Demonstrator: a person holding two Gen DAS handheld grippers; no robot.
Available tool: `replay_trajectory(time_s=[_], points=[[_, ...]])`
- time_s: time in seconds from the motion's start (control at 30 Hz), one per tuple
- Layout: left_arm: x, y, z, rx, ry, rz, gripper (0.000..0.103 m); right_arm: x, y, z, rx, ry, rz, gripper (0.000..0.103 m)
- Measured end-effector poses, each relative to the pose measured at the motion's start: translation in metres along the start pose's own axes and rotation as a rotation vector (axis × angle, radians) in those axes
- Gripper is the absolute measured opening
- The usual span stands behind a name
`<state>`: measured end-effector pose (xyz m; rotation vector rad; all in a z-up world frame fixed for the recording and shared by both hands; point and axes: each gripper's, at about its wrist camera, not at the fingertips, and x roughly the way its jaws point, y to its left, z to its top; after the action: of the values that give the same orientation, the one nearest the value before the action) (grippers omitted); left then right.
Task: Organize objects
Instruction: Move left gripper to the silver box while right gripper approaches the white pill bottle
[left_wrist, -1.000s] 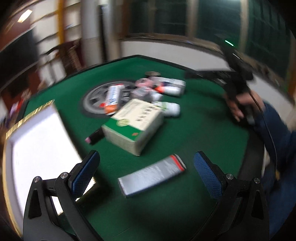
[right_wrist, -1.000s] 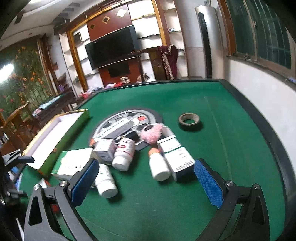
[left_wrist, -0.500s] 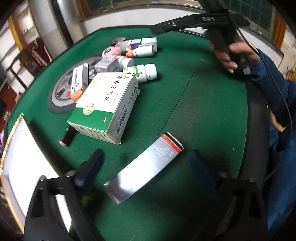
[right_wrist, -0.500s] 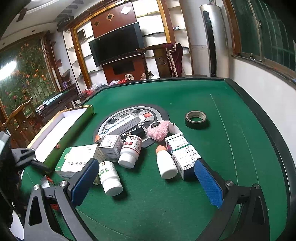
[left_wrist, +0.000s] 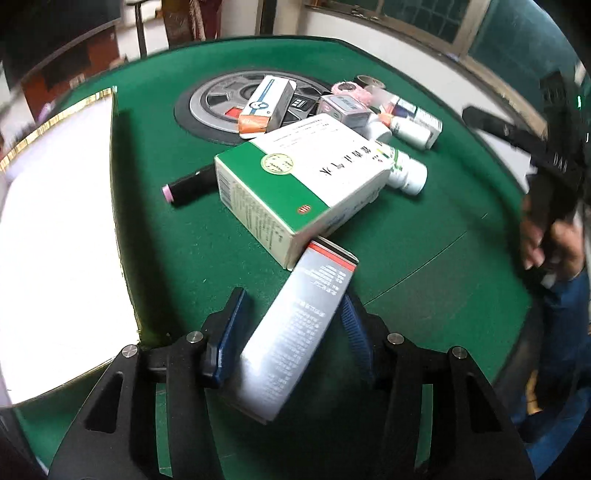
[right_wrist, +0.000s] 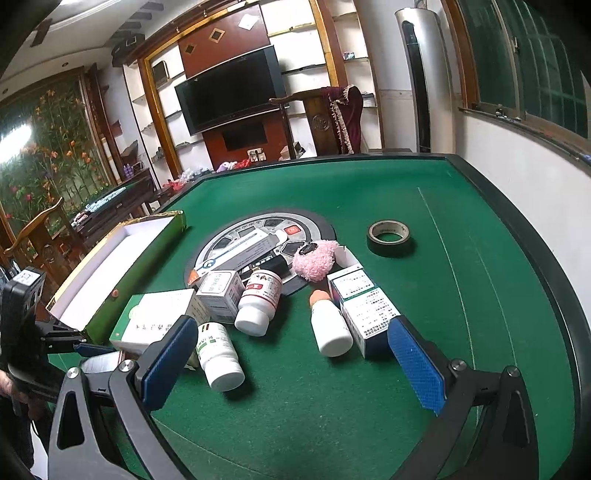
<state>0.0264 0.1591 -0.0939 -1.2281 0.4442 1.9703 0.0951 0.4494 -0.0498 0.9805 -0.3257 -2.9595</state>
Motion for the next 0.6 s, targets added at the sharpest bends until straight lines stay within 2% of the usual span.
replay_trajectory(time_s=[0.07, 0.17, 0.27, 0.4, 0.47, 0.6], points=[[-0.001, -0.016, -0.005, 0.087, -0.002, 0.071, 0.053, 0.0, 0.002, -0.001, -0.003, 0.005, 0.009, 0.103], [-0.005, -0.025, -0.01, 0.143, -0.008, 0.067, 0.053, 0.002, 0.007, -0.003, -0.023, 0.013, 0.035, 0.103], [-0.004, -0.023, -0.007, 0.134, -0.055, 0.114, 0.048, 0.008, 0.018, -0.006, -0.073, 0.042, 0.079, 0.103], [0.006, -0.007, 0.009, 0.054, -0.066, 0.085, 0.048, 0.024, 0.042, -0.012, -0.195, 0.111, 0.094, 0.102], [0.007, -0.002, 0.013, 0.037, -0.081, 0.075, 0.048, 0.036, 0.052, -0.014, -0.256, 0.153, 0.08, 0.094], [0.01, -0.004, 0.014, 0.063, -0.097, 0.065, 0.048, 0.06, 0.068, -0.016, -0.358, 0.238, 0.065, 0.062]])
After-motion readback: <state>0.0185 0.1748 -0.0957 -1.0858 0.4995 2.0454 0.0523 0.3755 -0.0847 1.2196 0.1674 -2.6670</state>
